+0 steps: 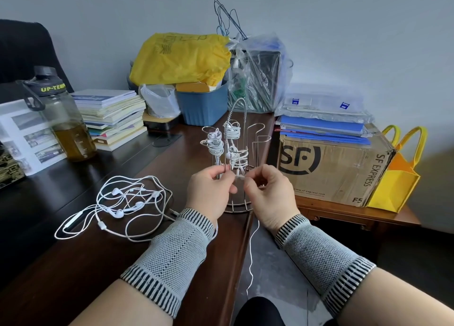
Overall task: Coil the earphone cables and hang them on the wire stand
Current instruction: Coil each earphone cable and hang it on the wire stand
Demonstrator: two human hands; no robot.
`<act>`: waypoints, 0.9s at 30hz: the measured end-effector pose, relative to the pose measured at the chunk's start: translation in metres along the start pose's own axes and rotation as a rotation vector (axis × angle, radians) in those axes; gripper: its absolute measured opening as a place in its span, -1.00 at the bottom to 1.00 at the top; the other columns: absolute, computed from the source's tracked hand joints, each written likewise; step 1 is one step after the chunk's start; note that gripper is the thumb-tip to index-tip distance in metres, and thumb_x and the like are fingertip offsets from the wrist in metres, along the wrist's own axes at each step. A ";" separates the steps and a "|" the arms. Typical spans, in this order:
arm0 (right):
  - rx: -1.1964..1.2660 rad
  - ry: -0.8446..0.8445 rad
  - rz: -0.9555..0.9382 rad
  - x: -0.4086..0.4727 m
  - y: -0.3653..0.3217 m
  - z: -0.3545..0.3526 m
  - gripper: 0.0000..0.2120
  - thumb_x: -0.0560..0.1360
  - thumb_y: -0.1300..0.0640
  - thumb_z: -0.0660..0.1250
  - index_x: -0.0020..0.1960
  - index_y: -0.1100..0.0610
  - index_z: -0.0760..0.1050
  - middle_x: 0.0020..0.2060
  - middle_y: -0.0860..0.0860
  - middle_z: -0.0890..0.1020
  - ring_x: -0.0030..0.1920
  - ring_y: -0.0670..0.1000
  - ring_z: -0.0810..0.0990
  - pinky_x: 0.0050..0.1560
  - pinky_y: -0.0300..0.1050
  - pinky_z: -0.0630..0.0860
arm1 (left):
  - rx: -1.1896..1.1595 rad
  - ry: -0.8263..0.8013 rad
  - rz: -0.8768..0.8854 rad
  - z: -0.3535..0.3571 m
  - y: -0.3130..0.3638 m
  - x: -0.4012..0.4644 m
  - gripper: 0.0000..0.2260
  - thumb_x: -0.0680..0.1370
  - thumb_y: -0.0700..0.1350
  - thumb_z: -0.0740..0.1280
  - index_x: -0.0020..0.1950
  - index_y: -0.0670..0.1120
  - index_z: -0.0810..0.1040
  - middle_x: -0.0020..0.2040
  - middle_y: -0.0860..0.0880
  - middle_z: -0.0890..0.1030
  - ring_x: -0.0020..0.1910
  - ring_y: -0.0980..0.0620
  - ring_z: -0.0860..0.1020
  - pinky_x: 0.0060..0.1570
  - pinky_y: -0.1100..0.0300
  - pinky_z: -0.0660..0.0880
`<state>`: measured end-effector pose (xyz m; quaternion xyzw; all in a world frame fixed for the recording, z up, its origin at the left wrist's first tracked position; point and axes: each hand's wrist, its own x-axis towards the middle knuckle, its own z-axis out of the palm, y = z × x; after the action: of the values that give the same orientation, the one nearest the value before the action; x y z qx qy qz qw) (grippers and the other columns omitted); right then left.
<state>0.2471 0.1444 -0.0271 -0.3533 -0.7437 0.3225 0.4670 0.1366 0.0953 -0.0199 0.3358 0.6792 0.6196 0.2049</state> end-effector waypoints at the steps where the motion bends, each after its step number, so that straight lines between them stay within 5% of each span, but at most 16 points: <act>1: -0.007 0.011 -0.022 0.001 -0.001 0.000 -0.84 0.46 0.15 0.37 -0.26 -0.02 0.45 -0.23 -0.05 0.56 -0.25 -0.18 0.50 -0.21 -0.44 0.38 | -0.042 -0.033 -0.031 -0.001 0.001 0.000 -0.90 0.54 -0.13 0.37 0.00 -0.05 0.68 -0.51 0.05 0.54 -0.54 0.11 0.31 -0.48 0.26 0.23; 5: -0.012 0.022 -0.051 0.005 -0.001 0.000 -0.81 0.51 0.19 0.33 -0.21 -0.04 0.42 -0.18 -0.06 0.54 -0.21 -0.21 0.51 -0.21 -0.47 0.38 | -0.183 -0.134 -0.104 -0.002 0.004 -0.003 -0.90 0.54 -0.19 0.38 -0.02 0.00 0.62 -0.49 0.05 0.51 -0.52 0.09 0.24 -0.51 0.29 0.17; 12: 0.057 0.034 0.052 0.010 -0.002 -0.003 -0.82 0.53 0.17 0.32 -0.20 -0.05 0.45 -0.27 -0.07 0.63 -0.28 -0.13 0.57 -0.24 -0.28 0.50 | -0.156 -0.086 -0.058 0.006 0.003 -0.004 -0.93 0.52 -0.12 0.42 -0.12 0.05 0.63 -0.50 0.06 0.54 -0.52 0.15 0.33 -0.40 0.23 0.27; 19: 0.199 0.026 0.165 0.015 -0.001 -0.007 -0.89 0.51 0.23 0.35 -0.18 0.09 0.54 -0.32 -0.02 0.67 -0.29 -0.12 0.66 -0.17 -0.13 0.62 | -0.360 -0.135 -0.206 0.013 0.006 -0.005 -0.93 0.57 -0.15 0.36 -0.03 -0.12 0.62 -0.48 0.04 0.52 -0.59 0.17 0.24 -0.63 0.34 0.16; 27: 0.333 -0.046 0.264 0.021 -0.009 -0.016 -0.89 0.50 0.32 0.35 -0.19 0.20 0.55 -0.33 0.07 0.65 -0.38 -0.09 0.62 -0.31 -0.25 0.58 | -0.504 -0.176 -0.300 0.016 0.009 -0.007 -0.91 0.58 -0.14 0.36 -0.12 -0.09 0.58 -0.48 0.05 0.51 -0.59 0.19 0.21 -0.61 0.37 0.12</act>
<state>0.2533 0.1594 -0.0048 -0.3581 -0.6381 0.5071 0.4554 0.1542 0.1015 -0.0139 0.2228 0.5258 0.6999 0.4290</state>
